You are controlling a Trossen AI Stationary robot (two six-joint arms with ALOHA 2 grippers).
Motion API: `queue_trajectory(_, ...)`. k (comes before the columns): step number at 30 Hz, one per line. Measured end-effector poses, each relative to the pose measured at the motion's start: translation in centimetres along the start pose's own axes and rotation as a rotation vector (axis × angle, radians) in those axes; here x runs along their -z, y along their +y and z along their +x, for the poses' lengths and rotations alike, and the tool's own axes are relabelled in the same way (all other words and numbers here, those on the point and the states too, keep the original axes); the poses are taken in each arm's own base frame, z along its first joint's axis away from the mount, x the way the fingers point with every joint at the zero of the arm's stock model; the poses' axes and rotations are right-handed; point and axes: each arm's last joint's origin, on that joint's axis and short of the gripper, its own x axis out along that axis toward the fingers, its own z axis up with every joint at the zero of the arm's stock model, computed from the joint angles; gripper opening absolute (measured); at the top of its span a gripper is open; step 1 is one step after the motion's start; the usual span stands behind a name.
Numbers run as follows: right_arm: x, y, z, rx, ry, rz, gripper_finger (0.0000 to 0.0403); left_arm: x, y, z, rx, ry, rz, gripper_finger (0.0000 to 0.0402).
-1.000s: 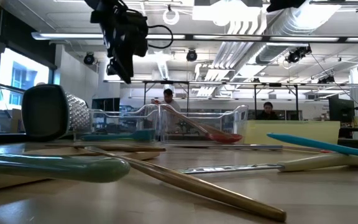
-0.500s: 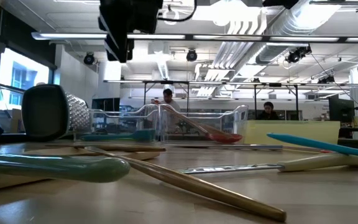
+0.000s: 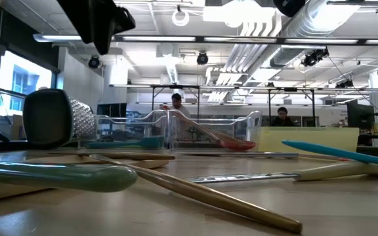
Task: Pick & Place Kitchen Items
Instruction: Put the top gold knife into the yellow bin
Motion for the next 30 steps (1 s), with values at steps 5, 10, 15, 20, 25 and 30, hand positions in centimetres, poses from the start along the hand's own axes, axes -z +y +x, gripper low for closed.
queue_trajectory(5, 0.5, 1.2, 2.8, -0.148, 0.094, 0.07, 0.0252, 0.8, -1.3, -0.1, -0.12, 0.041, 0.05, 0.0143)
queue_trajectory(10, 0.5, 3.2, 6.4, -0.174, 0.039, 0.084, 0.0252, 2.4, -1.6, 0.1, -0.071, 0.195, -0.039, 0.0143)
queue_trajectory(15, 0.3, 5.7, 8.9, -0.255, -0.106, 0.07, 0.0252, 3.6, -1.6, 2.2, -0.038, 0.267, -0.016, 0.0143)
queue_trajectory(20, 0.9, 8.0, 10.6, -0.28, -0.103, 0.178, 0.0252, 4.8, -1.3, 5.6, -0.072, 0.238, 0.068, 0.0143)
queue_trajectory(25, 2.0, 10.5, 11.7, -0.237, -0.098, 0.211, 0.0252, 6.0, -0.8, 7.8, -0.18, 0.219, 0.08, 0.0143)
queue_trajectory(30, 2.7, 12.0, 12.2, -0.206, -0.106, 0.201, 0.0252, 6.3, -0.9, 8.9, -0.135, 0.174, 0.093, 0.0143)
